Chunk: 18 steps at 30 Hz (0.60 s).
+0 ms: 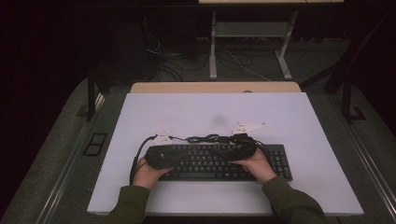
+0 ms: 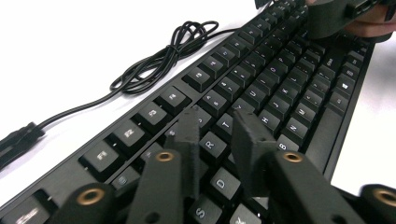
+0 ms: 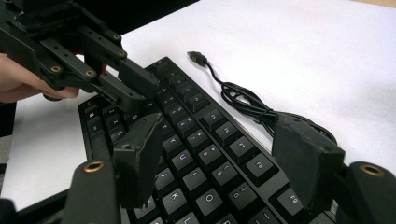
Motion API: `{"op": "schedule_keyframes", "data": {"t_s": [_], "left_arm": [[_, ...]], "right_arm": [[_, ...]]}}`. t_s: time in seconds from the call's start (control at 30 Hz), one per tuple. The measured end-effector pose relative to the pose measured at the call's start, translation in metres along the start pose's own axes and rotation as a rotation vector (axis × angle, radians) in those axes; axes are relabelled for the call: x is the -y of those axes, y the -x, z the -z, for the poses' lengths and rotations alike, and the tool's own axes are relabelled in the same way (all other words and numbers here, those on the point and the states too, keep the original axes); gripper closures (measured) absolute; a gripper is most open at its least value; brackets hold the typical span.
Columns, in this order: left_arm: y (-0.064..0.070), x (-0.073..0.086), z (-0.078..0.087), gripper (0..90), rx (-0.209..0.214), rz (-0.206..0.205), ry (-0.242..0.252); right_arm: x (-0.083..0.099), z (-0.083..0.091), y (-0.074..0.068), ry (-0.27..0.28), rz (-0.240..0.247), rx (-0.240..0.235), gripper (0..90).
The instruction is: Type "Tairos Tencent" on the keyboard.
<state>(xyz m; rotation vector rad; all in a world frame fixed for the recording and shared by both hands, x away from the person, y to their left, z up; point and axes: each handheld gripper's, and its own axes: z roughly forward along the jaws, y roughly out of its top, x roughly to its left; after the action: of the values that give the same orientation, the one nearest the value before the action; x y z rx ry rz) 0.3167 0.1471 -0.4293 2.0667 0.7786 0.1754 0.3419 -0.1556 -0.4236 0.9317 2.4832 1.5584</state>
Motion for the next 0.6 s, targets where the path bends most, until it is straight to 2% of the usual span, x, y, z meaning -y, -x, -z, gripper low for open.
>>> {"op": "schedule_keyframes", "data": {"t_s": [0.1,0.17,0.2,0.23,0.37,0.5,0.6], "left_arm": [[-0.0006,0.0024,0.0037,58.8,0.003,-0.003,0.009],[-0.0007,0.0032,0.0052,56.4,0.011,-0.005,0.010],[-0.0004,0.0036,0.0056,51.1,0.012,-0.009,0.015],[0.0000,0.0040,0.0058,51.1,0.013,-0.012,0.019],[0.0003,0.0052,0.0058,39.0,0.011,-0.011,0.023],[0.0000,0.0059,0.0049,32.9,-0.001,-0.009,0.024],[-0.0001,0.0063,0.0045,27.6,-0.010,-0.005,0.026]], "right_arm": [[0.0002,0.0005,0.0003,-0.001,-0.001,-0.001,34.3],[0.0002,0.0008,0.0004,-0.003,-0.002,0.001,34.3],[0.0006,0.0012,0.0008,-0.004,0.001,0.003,34.4],[0.0006,0.0012,0.0008,-0.004,0.001,0.003,34.4],[0.0014,0.0022,0.0014,-0.005,-0.001,0.009,34.4],[0.0017,0.0025,0.0017,-0.008,0.002,0.006,37.4],[0.0019,0.0026,0.0010,-0.021,0.012,0.023,42.6]]}}
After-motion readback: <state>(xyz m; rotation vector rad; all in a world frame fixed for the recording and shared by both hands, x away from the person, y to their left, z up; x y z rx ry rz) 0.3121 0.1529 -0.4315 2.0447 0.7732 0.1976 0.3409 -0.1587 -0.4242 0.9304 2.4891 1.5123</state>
